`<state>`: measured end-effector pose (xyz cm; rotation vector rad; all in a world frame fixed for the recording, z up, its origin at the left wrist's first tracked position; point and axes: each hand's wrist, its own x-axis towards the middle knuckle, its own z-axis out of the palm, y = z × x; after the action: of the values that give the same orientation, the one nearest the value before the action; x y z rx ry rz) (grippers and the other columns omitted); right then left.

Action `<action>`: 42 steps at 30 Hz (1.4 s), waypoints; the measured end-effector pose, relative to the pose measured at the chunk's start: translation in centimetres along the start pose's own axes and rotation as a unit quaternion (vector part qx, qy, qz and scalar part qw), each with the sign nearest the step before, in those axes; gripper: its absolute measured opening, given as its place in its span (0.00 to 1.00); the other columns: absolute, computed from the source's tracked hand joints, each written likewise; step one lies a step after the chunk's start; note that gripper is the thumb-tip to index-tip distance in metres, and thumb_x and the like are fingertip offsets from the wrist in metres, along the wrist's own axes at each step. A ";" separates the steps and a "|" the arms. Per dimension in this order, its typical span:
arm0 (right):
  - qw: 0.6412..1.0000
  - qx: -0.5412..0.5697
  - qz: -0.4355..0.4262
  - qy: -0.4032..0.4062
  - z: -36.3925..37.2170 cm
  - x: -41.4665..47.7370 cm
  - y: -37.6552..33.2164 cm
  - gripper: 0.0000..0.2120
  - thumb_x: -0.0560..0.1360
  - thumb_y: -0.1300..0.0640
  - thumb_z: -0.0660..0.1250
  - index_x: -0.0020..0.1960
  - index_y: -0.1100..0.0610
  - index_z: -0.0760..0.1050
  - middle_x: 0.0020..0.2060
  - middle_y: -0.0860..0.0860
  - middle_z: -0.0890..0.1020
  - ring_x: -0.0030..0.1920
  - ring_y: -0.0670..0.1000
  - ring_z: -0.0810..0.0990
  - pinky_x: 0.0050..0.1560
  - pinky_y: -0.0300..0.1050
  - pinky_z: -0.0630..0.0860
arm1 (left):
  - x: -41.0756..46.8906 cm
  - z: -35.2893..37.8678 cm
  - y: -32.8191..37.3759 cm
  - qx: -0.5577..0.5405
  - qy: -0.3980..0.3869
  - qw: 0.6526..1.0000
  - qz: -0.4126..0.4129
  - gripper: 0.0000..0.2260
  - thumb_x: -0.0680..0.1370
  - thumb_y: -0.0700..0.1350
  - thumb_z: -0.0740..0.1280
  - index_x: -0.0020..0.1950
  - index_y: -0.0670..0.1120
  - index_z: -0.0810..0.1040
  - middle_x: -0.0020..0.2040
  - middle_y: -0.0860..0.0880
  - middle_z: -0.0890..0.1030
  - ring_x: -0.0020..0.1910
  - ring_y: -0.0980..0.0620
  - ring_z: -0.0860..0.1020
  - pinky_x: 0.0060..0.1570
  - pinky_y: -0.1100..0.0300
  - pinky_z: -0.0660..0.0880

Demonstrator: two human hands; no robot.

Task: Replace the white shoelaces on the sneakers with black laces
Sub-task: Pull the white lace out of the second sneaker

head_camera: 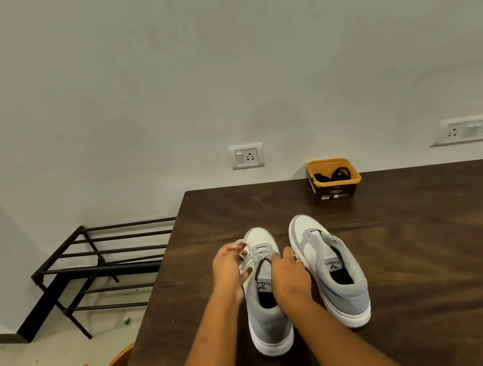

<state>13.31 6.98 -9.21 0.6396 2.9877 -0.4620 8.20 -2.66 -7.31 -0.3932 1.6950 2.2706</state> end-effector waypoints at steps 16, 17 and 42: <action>0.998 0.058 -0.017 0.017 0.4 0.7 0.0 0.21 0.80 0.54 0.57 0.72 0.44 0.61 0.64 0.54 0.66 0.63 0.58 0.69 0.58 0.50 0.72 | 0.1 -6.3 0.8 0.655 0.007 0.754 0.041 0.22 0.76 0.57 0.64 0.67 0.48 0.71 0.67 0.45 0.72 0.66 0.44 0.71 0.63 0.50 0.70; 0.998 0.045 -0.031 0.019 0.2 0.8 0.1 0.22 0.79 0.56 0.59 0.71 0.44 0.62 0.64 0.54 0.66 0.63 0.58 0.68 0.59 0.50 0.72 | 0.1 -5.3 0.2 0.631 -0.024 0.772 0.071 0.21 0.76 0.56 0.64 0.66 0.48 0.72 0.66 0.45 0.73 0.65 0.45 0.71 0.63 0.50 0.70; 0.825 0.561 -0.030 -0.051 -3.6 2.7 2.3 0.16 0.68 0.74 0.69 0.34 0.57 0.70 0.39 0.51 0.76 0.40 0.48 0.78 0.38 0.36 0.76 | -1.2 0.1 -5.2 0.550 0.114 0.812 0.161 0.17 0.82 0.45 0.52 0.69 0.56 0.66 0.58 0.48 0.79 0.55 0.50 0.77 0.50 0.57 0.76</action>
<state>11.86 11.07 -6.70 0.4839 2.3332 -2.1989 11.27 -1.22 -11.45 -0.0900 2.9815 1.0163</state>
